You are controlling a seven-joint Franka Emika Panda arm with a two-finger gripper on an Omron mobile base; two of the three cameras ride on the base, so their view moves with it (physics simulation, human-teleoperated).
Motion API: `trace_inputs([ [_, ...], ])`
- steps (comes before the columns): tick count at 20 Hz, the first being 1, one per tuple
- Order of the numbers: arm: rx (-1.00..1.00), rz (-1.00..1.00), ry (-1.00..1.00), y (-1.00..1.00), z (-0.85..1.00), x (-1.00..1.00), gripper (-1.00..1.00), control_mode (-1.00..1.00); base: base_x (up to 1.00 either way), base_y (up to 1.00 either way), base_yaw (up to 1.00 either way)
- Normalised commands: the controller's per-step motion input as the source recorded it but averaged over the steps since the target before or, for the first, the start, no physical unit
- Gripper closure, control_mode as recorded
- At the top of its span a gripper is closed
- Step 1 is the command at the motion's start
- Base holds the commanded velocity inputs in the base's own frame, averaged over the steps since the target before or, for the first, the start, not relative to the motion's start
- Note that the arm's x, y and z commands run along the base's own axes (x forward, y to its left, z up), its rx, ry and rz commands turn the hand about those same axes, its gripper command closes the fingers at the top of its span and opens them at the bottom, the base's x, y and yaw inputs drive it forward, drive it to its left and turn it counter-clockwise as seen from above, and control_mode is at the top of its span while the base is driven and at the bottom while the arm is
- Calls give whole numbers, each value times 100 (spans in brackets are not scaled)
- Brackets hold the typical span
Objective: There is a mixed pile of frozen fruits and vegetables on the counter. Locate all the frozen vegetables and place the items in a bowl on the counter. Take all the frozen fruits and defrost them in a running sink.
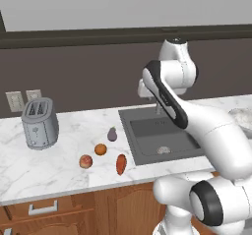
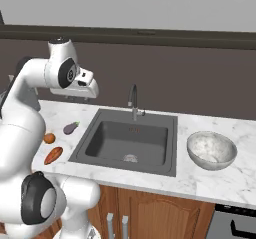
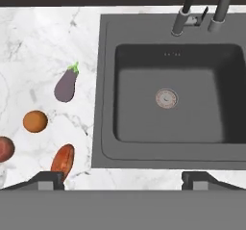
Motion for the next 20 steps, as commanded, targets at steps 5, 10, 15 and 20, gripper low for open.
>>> trace_inputs([
  [5, 3, -2, 6, 30, -40, 35, -100, -100, 0, 0, 0],
  [10, 4, 0, 6, 32, -40, 33, -100, -100, 0, 0, 0],
  [15, 2, 0, 6, 35, -41, 32, -100, -100, 0, 0, 0],
  [20, 0, 1, 9, 32, -42, 30, -100, -100, 0, 0, 0],
])
